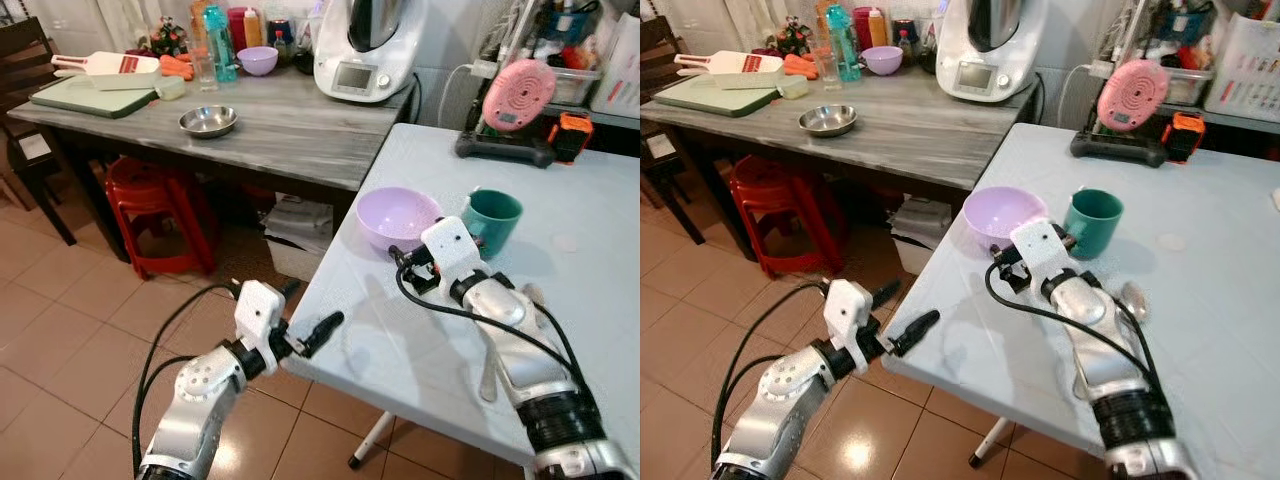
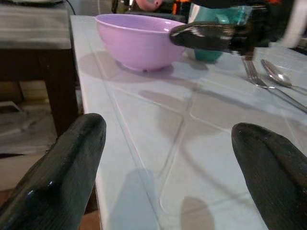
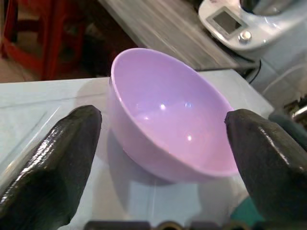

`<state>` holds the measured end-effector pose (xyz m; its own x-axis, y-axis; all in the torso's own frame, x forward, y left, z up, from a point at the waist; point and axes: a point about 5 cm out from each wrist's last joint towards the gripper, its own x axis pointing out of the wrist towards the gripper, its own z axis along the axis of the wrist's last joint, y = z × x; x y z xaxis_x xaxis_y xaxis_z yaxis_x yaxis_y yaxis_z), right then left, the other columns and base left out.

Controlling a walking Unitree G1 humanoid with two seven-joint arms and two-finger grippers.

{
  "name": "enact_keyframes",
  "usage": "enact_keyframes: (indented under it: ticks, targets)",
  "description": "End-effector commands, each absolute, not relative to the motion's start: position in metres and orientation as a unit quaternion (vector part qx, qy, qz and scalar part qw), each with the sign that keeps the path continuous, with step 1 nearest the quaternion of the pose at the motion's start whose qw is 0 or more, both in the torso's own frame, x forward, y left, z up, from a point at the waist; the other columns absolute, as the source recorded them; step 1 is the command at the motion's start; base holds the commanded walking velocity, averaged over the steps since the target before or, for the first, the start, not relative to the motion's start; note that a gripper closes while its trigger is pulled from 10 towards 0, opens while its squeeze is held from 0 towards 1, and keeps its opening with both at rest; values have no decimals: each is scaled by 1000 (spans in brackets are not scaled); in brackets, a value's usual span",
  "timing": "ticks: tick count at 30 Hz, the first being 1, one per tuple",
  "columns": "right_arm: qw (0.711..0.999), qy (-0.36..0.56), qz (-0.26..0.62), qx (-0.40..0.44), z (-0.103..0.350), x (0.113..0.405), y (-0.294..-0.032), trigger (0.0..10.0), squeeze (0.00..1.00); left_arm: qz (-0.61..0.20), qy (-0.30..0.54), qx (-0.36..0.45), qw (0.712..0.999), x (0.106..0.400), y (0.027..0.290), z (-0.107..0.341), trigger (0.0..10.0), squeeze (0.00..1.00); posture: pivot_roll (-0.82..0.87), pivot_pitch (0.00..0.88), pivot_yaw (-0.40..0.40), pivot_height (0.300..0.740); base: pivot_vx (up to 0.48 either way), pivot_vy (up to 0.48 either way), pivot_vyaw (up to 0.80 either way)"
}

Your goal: Setting the table

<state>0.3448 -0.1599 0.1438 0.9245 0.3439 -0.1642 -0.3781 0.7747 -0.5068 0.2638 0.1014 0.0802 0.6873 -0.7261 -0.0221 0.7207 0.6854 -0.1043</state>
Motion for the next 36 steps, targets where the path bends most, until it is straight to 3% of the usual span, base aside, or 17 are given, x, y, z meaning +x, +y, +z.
enact_keyframes:
  ticks: [1, 8, 20, 21, 22, 36]
  targets:
    - [933, 27, 208, -294, 148, 349, -158, 10000, 0, -405, 23, -38, 913, 263, 100, 85, 10000, 0, -33, 1, 9, 740, 0, 0, 0]
    - [888, 66, 280, -358, 146, 367, -148, 10000, 0, -410, 14, -31, 912, 260, 100, 87, 10000, 0, -23, 6, -4, 740, 0, 0, 0]
    - [845, 89, 268, -453, 134, 378, -159, 10000, 0, -427, 9, -31, 904, 257, 94, 87, 10000, 0, -19, 0, -1, 740, 0, 0, 0]
    - [843, 88, 268, -458, 133, 378, -159, 4235, 0, -427, 8, -31, 904, 257, 94, 87, 10000, 0, -19, 0, -1, 740, 0, 0, 0]
    - [844, 90, 265, -457, 133, 378, -161, 275, 0, -427, 8, -31, 904, 257, 94, 87, 10000, 0, -16, 0, 0, 740, 0, 0, 0]
    - [835, 102, 232, -488, 129, 381, -180, 0, 0, -431, 6, -31, 902, 258, 94, 88, 10000, 0, -10, 0, 3, 740, 0, 0, 0]
